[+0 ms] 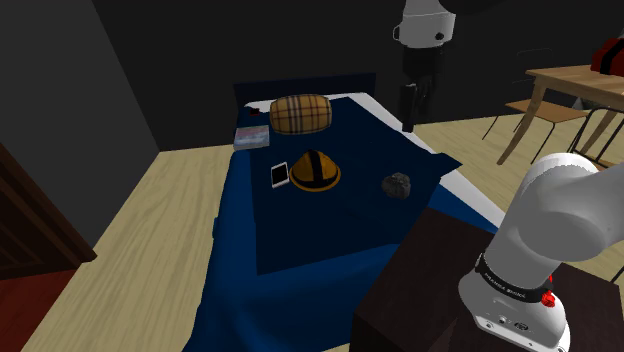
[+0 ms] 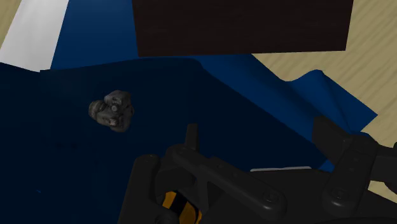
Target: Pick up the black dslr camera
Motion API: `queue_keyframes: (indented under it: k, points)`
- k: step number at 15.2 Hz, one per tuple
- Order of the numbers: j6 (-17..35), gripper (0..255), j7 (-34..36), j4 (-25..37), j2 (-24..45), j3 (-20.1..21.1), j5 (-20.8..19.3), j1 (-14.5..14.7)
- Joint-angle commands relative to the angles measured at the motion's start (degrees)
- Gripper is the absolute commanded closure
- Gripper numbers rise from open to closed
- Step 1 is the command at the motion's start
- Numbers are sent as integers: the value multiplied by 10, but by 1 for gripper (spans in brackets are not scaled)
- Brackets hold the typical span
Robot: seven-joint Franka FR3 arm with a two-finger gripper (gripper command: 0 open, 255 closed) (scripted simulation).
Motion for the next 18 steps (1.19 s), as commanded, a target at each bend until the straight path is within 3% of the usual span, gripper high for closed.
queue_keyframes:
  k: [1,10,18]
  points:
    - [0,0,0,0,0,0,0,0]
    - [143,0,-80,-81,56,-107,-47,-40]
    - [283,0,-159,-100,175,-207,-66,-64]
